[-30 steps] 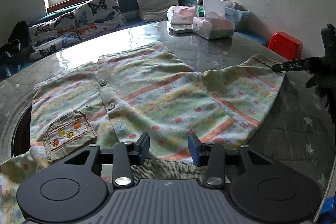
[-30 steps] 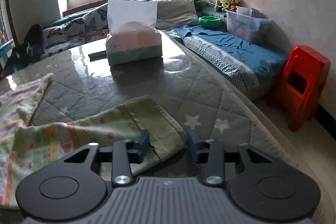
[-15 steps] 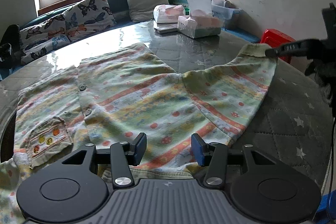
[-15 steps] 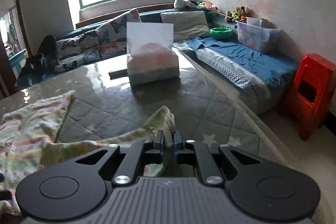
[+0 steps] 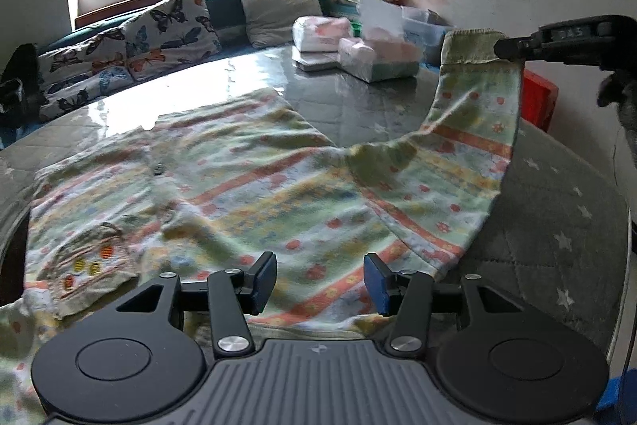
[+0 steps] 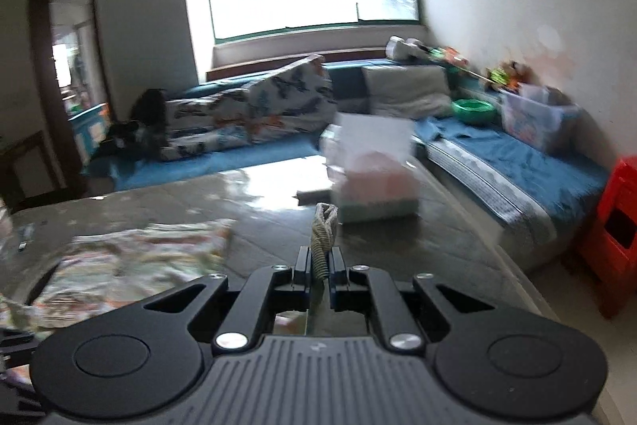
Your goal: Fold clothes
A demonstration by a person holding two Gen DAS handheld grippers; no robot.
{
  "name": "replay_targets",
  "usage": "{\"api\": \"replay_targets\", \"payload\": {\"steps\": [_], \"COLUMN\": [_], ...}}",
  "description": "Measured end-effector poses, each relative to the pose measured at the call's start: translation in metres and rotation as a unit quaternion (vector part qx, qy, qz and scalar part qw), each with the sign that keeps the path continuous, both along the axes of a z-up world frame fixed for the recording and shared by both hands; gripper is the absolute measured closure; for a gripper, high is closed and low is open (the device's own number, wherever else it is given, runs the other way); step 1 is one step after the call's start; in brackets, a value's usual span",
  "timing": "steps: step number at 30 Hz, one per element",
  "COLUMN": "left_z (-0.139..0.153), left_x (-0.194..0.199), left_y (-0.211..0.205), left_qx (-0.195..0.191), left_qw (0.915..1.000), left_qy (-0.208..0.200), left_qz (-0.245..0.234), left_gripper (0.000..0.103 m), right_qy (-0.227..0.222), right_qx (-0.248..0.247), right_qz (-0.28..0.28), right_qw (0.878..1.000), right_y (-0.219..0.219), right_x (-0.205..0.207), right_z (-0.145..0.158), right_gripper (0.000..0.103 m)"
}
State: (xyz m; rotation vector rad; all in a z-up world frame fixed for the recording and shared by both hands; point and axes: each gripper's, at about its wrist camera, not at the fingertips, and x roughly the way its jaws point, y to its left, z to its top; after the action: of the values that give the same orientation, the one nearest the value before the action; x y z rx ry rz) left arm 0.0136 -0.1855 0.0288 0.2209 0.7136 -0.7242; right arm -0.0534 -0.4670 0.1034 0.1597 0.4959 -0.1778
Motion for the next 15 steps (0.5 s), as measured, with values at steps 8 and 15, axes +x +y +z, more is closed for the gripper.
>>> {"api": "replay_targets", "payload": {"steps": [8, 15], "left_z": [0.012, 0.009], "left_x": [0.008, 0.007], "left_y": [0.053, 0.1], "left_qx": [-0.02, -0.034], "left_qw": [0.9982, 0.9945], "left_qy": [-0.014, -0.007], "left_qz": [0.055, 0.099], "left_gripper": [0.048, 0.048], "right_qy": [-0.007, 0.005], "right_qx": [-0.024, -0.04], "right_qz": [0.104, 0.185], "right_qw": [0.994, 0.982], "right_y": [0.086, 0.164], "right_x": [0.029, 0.056], "right_z": [0.023, 0.023], "right_gripper": [0.096, 0.096]}}
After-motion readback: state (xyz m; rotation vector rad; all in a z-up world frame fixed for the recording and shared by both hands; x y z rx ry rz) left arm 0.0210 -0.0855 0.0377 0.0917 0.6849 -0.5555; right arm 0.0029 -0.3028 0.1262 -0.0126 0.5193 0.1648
